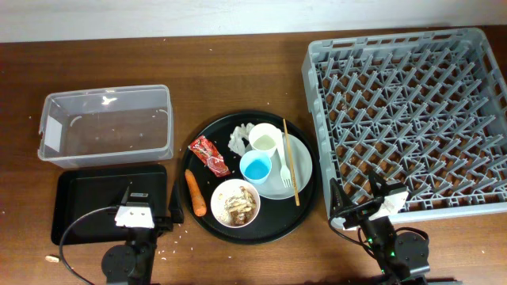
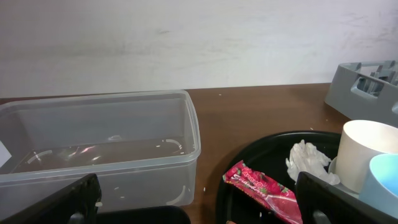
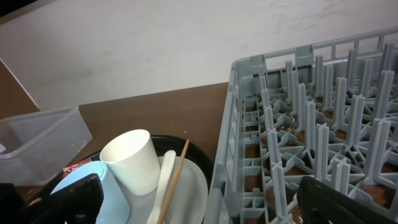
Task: Sort waste into correct bins and load items into the dishwasher rack
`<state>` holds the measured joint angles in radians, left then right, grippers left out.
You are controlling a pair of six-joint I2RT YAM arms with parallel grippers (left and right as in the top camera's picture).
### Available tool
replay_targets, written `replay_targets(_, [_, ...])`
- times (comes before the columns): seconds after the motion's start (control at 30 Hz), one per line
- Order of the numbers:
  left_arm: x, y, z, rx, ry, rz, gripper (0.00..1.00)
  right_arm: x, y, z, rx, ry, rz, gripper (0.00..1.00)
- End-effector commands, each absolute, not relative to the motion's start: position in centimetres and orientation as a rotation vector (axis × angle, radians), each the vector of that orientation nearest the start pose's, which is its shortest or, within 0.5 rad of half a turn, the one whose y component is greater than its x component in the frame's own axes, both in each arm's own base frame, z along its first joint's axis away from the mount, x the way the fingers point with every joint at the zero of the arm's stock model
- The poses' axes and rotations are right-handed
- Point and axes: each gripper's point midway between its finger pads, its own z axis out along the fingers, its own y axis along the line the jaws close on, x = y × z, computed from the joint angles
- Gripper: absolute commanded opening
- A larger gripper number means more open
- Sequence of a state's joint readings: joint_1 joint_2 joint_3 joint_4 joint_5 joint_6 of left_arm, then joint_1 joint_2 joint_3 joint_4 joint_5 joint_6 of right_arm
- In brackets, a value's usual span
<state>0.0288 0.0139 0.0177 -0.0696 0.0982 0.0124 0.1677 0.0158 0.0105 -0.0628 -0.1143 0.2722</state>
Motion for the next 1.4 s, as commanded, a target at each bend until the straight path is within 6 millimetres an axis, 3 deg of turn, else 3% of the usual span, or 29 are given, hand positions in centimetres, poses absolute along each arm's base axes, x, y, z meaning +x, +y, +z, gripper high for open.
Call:
replay_targets(0.0, [24.59, -1.06, 15.84, 0.082, 1.640, -0.040, 0.99, 23.87, 6.00, 15.76, -0.048, 1.655, 0.388, 0.99])
replay_targets(1.37, [24.66, -1.06, 15.50, 0.081, 1.655, -0.042, 0.99, 23.87, 6.00, 15.77, -0.048, 1.655, 0.388, 0.99])
